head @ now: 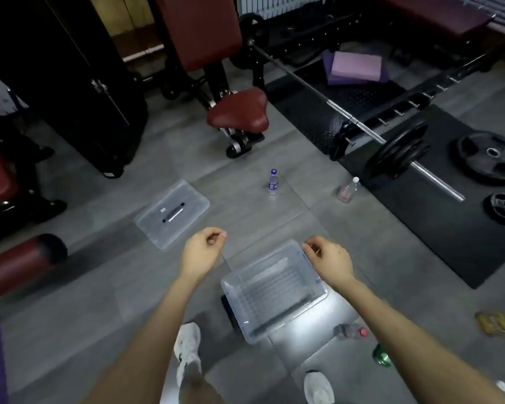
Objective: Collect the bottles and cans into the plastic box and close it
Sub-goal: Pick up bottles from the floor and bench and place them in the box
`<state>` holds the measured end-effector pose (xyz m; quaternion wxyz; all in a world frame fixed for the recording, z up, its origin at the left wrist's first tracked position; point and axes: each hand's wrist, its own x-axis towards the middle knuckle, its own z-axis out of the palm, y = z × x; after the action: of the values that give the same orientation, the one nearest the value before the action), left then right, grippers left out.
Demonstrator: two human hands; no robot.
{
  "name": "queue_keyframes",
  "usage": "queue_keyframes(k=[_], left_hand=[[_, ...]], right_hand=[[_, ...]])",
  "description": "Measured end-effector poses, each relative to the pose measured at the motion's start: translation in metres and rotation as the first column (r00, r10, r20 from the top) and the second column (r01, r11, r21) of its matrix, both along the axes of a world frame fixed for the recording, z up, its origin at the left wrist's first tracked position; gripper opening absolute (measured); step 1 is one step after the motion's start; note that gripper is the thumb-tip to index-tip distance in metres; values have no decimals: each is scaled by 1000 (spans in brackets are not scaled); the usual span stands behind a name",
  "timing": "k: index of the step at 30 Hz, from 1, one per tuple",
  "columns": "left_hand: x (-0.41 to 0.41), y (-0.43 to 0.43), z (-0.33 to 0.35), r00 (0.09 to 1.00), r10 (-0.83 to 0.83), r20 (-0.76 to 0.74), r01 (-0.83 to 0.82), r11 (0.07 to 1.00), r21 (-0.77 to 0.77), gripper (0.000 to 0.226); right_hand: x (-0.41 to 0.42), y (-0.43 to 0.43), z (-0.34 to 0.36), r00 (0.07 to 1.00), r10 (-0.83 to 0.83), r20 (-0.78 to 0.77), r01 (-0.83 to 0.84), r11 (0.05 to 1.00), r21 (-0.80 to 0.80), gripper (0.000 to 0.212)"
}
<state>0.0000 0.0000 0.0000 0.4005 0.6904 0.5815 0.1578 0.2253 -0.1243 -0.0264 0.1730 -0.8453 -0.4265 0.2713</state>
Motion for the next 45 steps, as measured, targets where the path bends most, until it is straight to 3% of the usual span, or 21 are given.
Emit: queue_keyframes(k=[6, 13, 20, 29, 34, 37, 41, 45], left_hand=[[-38, 144, -36, 996, -29, 85, 41, 989, -140, 19], [-36, 297, -84, 978, -187, 97, 205, 948, -243, 24], [51, 384, -159, 959, -256, 123, 283, 890, -357, 18], [190, 458, -300, 927, -371, 57, 356, 821, -447, 19], [262, 498, -419, 864, -502, -38, 431, 777, -459, 57], [302, 517, -477, 812, -573, -110, 486, 768, -417, 46], [335, 540, -560, 699, -693, -175, 614, 708, -349, 60], [356, 561, -610, 541, -799, -263, 756, 599, -265, 76]], right_hand=[[-51, 110, -46, 955, -255, -153, 258, 966, -5, 30], [-98, 223, -111, 785, -559, -267, 553, 827, -107, 37], [-76, 300, -178, 615, -686, -389, 683, 710, -174, 40], [31, 393, -301, 552, -752, -359, 727, 645, -234, 41], [87, 442, -404, 522, -782, -341, 750, 611, -253, 42], [112, 472, -470, 500, -796, -341, 769, 589, -247, 49], [142, 506, -550, 465, -811, -356, 795, 559, -235, 58], [165, 525, -605, 518, -795, -317, 782, 590, -200, 63]])
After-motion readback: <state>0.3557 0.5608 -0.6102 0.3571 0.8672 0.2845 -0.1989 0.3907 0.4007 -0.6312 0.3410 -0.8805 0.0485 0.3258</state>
